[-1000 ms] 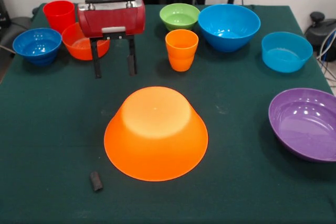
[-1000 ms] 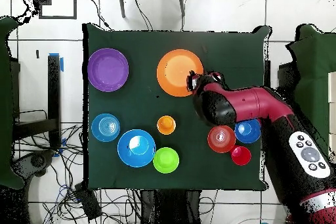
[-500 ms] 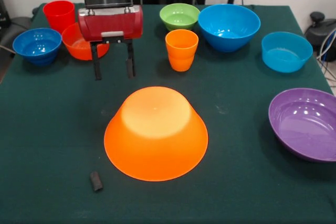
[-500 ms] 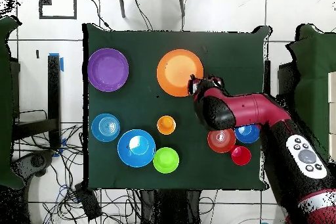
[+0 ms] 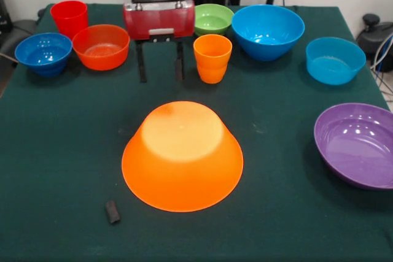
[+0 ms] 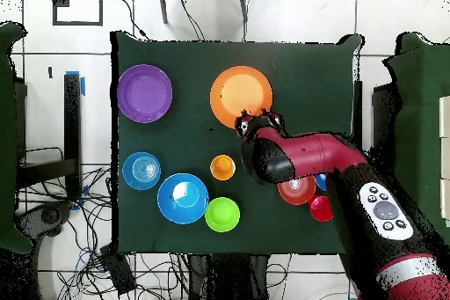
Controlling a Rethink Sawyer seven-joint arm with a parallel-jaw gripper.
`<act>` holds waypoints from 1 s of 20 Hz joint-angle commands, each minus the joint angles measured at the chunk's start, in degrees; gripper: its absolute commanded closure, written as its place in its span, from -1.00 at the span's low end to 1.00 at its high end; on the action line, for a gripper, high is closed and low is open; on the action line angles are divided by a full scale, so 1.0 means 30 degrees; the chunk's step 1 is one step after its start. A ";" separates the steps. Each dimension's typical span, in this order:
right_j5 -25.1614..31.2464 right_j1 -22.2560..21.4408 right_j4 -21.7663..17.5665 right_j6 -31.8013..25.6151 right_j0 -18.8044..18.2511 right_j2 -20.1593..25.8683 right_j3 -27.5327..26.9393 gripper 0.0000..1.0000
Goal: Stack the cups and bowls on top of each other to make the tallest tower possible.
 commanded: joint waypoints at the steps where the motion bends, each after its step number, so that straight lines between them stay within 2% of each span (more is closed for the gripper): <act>1: -0.0813 -0.1694 0.1281 0.3789 0.0954 -0.1212 0.2533 -1.00; 3: -0.1030 -0.1713 0.1538 0.3867 0.1062 -0.1311 0.2814 -1.00; 7: -0.2192 -0.1069 0.1750 0.4790 0.2882 -0.3227 0.2543 -1.00; 9: -0.2639 -0.1118 0.2190 0.4846 0.3065 -0.3281 0.2851 -1.00; 12: -0.3240 -0.0971 0.2462 0.4595 0.2799 -0.3007 0.3130 -1.00; 15: -0.3812 -0.0376 0.2058 0.4016 0.2307 -0.2941 0.3037 -1.00; 18: -0.2975 -0.0489 0.2231 0.3489 0.1976 -0.2525 0.3015 -1.00; 20: -0.3060 -0.0412 0.2268 0.3459 0.1996 -0.2514 0.2947 -1.00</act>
